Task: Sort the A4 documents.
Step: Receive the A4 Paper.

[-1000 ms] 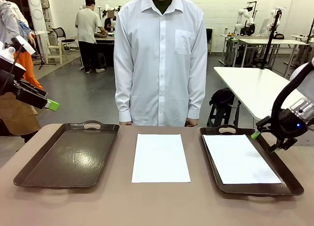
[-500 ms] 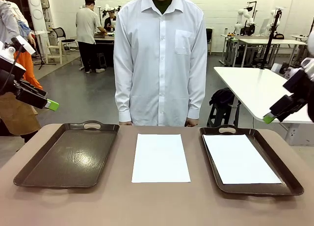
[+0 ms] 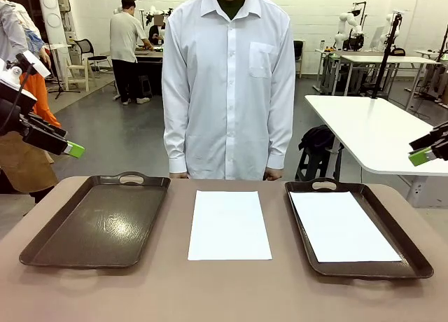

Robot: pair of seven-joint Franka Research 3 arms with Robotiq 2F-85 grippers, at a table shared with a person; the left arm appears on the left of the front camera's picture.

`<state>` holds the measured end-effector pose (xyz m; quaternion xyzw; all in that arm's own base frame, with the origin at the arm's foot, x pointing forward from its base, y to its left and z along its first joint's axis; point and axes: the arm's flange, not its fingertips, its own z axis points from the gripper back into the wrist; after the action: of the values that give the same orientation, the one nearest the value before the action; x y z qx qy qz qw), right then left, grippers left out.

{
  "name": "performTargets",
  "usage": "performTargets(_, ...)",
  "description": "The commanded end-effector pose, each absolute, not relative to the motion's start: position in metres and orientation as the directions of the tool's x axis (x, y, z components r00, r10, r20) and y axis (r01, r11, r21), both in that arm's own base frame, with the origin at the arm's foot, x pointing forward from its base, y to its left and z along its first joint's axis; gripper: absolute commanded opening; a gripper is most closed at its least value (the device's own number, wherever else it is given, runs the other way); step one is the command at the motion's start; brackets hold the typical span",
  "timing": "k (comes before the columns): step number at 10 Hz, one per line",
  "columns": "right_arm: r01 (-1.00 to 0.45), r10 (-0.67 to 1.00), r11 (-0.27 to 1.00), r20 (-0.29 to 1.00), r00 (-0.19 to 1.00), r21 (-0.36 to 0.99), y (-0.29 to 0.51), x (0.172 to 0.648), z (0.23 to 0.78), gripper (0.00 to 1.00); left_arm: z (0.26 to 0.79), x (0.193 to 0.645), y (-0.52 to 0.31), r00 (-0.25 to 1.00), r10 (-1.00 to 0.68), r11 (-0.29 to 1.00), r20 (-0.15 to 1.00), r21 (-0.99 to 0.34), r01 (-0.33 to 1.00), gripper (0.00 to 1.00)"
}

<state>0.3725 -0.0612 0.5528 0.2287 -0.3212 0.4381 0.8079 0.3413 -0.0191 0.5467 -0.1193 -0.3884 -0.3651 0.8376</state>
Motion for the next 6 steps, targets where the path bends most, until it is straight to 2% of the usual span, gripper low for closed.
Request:
performTargets(1,-0.876,0.504,0.456,0.766,0.399,0.157,-0.058,0.375,0.545,1.0,0.546,0.342,-0.018,0.423,-0.524,0.696,0.739,0.086,0.712,1.0)
performTargets(3,-0.864,0.445,0.438,0.775,0.448,0.248,-0.06,0.383,0.55,1.0,0.546,0.342,-0.018,0.423,-0.524,0.696,0.739,0.086,0.712,1.0)
performTargets(6,-0.873,0.466,0.405,0.76,0.453,0.272,-0.053,0.389,0.55,1.0,0.546,0.342,-0.018,0.423,-0.524,0.696,0.739,0.086,0.712,1.0)
